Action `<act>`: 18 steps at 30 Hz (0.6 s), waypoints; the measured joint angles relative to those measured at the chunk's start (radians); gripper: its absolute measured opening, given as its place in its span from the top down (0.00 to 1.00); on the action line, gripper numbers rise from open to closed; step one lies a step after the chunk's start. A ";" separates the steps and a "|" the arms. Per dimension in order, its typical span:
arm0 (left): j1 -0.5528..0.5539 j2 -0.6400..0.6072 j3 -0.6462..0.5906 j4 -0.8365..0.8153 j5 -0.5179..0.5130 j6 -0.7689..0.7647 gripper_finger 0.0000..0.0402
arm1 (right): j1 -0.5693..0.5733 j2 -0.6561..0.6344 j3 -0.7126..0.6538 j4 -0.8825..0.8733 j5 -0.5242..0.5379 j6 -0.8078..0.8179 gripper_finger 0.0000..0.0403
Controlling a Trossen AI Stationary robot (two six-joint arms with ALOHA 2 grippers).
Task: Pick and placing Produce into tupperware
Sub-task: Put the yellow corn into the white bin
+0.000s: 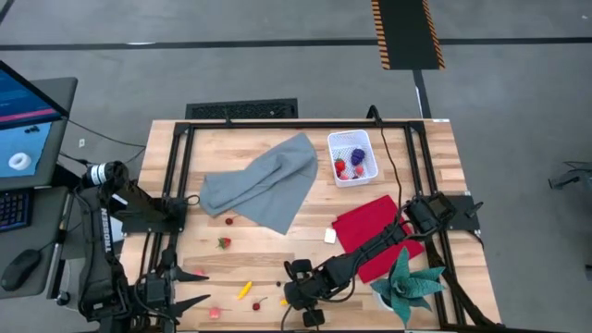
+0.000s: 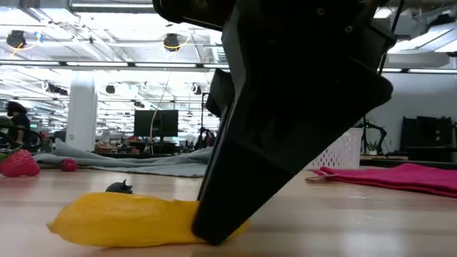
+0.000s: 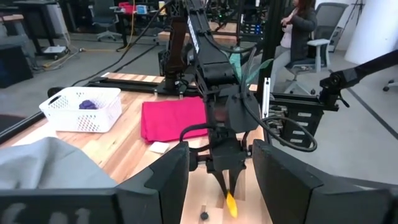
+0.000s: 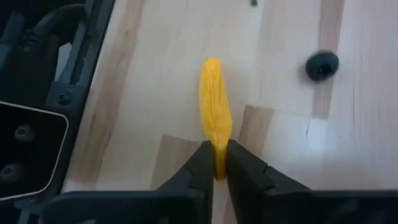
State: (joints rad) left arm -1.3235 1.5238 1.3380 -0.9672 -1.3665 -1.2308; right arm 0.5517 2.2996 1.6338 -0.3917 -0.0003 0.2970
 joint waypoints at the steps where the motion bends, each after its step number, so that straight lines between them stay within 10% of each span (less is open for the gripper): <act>1: 0.000 0.000 0.000 0.000 -0.003 -0.001 0.58 | 0.003 -0.002 -0.001 0.014 0.004 -0.009 0.86; 18: 0.028 0.000 0.001 -0.104 -0.044 -0.041 0.58 | -0.030 -0.360 -0.004 -0.073 0.224 -0.149 0.94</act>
State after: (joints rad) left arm -1.2953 1.5234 1.3388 -1.0716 -1.4108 -1.2713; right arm 0.5219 1.9401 1.6295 -0.4651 0.2236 0.1485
